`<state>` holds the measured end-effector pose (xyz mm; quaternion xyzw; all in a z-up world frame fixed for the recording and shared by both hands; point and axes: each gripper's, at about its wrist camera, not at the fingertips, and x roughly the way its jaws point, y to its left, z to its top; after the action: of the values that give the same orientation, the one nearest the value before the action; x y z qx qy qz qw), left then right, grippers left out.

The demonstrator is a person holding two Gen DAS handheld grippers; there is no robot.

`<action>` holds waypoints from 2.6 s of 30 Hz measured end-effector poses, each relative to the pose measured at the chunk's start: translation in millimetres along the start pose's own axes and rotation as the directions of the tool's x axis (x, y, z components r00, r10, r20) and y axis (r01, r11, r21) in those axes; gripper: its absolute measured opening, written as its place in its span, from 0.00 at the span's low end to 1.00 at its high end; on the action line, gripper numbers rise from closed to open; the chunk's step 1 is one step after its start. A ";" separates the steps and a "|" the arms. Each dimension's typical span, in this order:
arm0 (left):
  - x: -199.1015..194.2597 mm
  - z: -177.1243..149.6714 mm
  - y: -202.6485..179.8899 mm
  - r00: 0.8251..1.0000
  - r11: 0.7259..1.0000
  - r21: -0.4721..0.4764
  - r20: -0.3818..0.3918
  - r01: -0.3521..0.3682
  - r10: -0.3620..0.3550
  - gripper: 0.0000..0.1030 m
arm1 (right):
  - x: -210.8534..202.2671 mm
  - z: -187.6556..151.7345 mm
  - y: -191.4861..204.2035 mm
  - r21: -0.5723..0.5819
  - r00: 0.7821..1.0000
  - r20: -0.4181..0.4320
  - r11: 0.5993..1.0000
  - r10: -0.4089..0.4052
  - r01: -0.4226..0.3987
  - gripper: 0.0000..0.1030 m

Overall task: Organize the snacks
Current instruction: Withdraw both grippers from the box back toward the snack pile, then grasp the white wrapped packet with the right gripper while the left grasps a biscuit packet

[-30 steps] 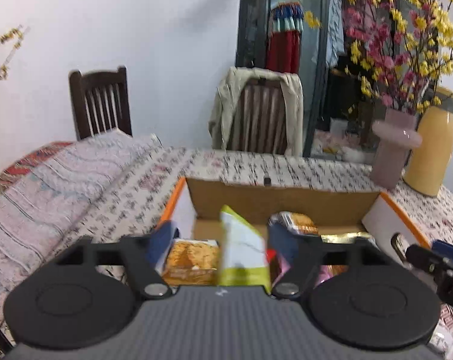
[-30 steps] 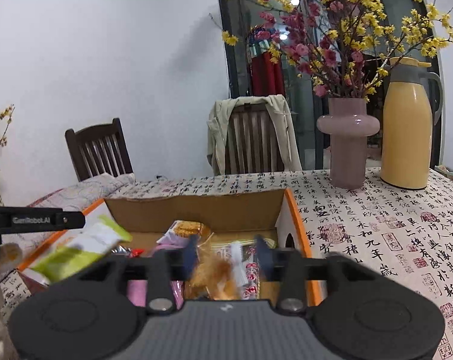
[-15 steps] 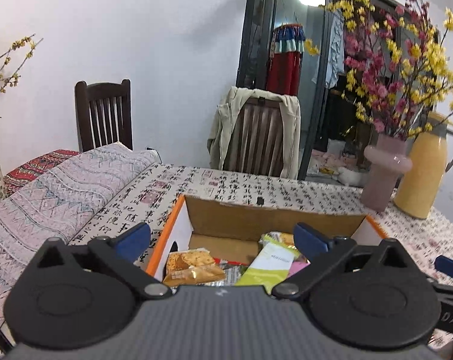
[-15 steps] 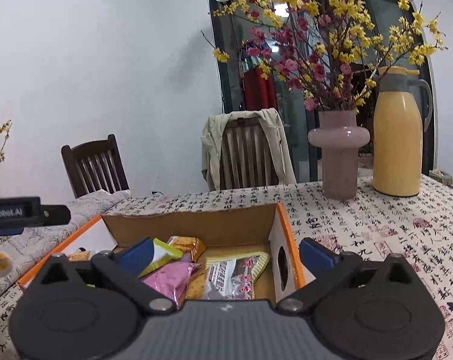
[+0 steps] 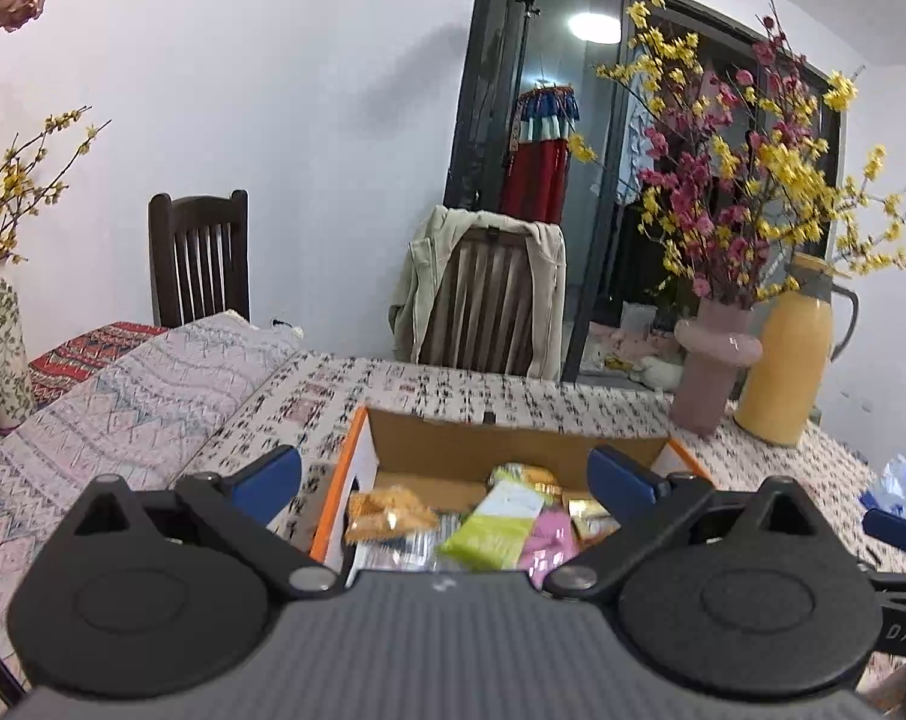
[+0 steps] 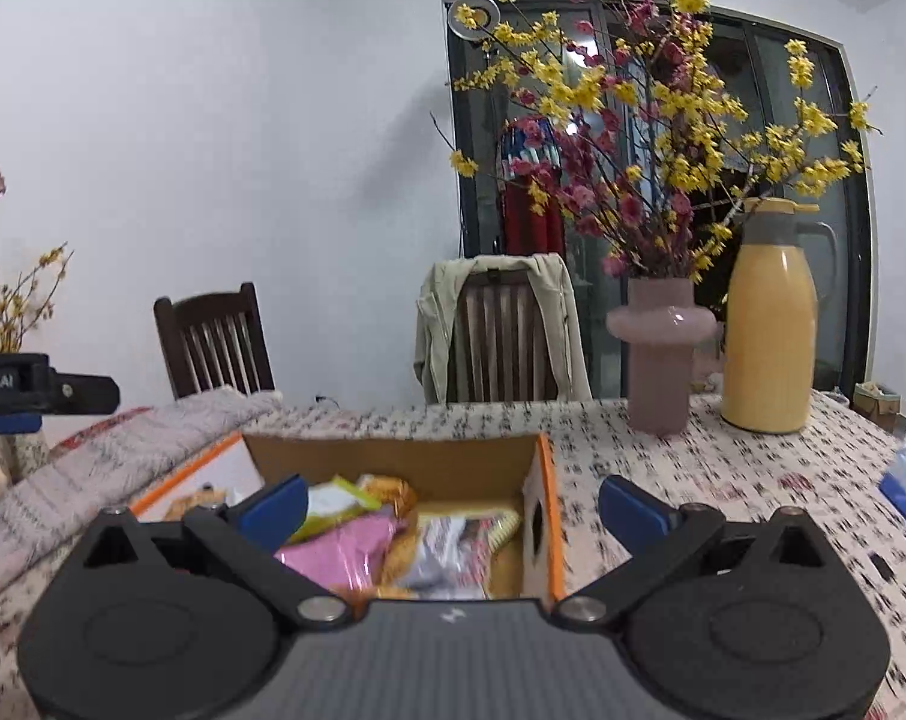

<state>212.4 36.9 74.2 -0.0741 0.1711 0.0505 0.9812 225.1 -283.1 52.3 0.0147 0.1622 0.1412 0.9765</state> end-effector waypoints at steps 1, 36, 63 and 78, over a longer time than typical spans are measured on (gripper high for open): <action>-3.5 -4.1 1.6 1.000 1.000 0.004 -0.006 0.001 -0.001 1.00 | -5.7 -4.4 -2.2 -0.001 1.000 -0.009 1.000 -0.004 0.004 1.00; 17.2 -88.5 41.5 0.989 0.997 -0.046 -0.137 -0.059 0.052 1.00 | 17.2 -71.6 -25.8 -0.042 0.950 -0.276 0.989 -0.147 0.141 1.00; 29.0 -90.7 27.5 0.963 1.000 0.003 -0.268 -0.022 0.022 1.00 | 12.7 -71.4 -44.4 0.109 0.975 -0.210 0.990 -0.067 0.092 0.38; 81.3 -104.6 -28.0 0.867 0.997 0.080 -0.496 -0.014 0.052 1.00 | 5.3 -75.5 -46.0 0.148 0.984 -0.176 0.988 -0.009 0.036 0.38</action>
<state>257.7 -1.7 -47.5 -0.0456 0.4211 0.0403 0.9050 218.1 -327.0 -24.2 0.0739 0.2577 0.1183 0.9561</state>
